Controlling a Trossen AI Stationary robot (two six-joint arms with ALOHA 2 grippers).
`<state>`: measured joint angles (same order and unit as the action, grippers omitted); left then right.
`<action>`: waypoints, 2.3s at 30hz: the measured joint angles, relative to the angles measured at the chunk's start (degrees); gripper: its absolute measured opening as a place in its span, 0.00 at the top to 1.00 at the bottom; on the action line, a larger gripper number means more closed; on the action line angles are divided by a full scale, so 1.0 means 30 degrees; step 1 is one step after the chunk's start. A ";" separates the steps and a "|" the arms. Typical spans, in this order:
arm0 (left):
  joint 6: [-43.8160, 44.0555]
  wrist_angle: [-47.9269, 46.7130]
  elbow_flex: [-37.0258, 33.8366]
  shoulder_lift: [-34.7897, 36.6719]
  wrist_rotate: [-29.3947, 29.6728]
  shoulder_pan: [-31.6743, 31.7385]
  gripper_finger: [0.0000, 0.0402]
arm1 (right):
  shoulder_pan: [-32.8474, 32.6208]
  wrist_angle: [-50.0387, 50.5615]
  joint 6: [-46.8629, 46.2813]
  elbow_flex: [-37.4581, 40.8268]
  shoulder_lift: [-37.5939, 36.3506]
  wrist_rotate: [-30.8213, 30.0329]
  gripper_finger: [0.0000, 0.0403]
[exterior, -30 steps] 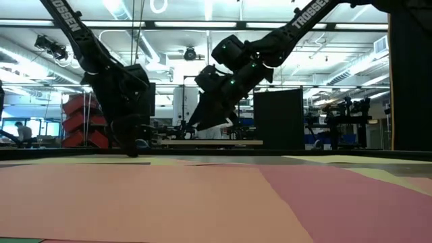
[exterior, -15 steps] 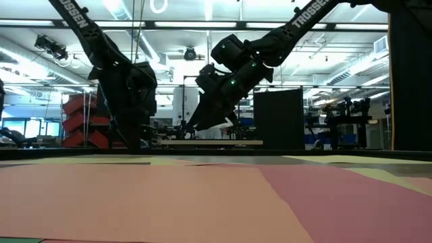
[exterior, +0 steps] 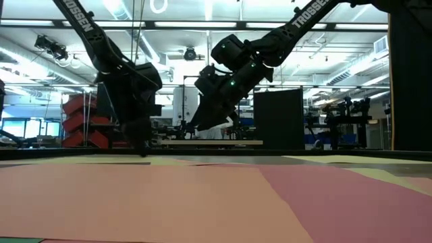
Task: Organize paper
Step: Stack the yellow colored paper on top of the yellow colored paper
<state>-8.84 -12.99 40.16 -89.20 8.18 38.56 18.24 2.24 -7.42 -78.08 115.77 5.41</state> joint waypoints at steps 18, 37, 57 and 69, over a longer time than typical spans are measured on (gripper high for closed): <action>0.0392 -0.1252 0.0401 0.0582 0.1709 0.0678 0.43 | -0.0138 0.0802 0.1247 0.0015 0.0000 0.0473 0.56; 0.0106 -0.2796 -0.0708 0.2380 -0.4773 0.3134 0.43 | -0.5454 0.2570 0.9272 0.0029 0.0080 -0.4380 0.47; 0.1520 0.1886 -0.1772 0.0586 -0.6925 0.3237 0.48 | -0.3882 0.1986 0.4874 0.0029 0.0117 -0.2372 0.50; 0.4125 0.6109 -0.1887 0.0005 -0.6812 0.3212 0.50 | -0.2705 0.1653 0.0863 0.0029 0.0124 -0.2704 0.50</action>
<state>3.53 5.34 34.50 -89.19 -12.25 48.20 10.13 7.20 -4.83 -78.00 116.14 -2.70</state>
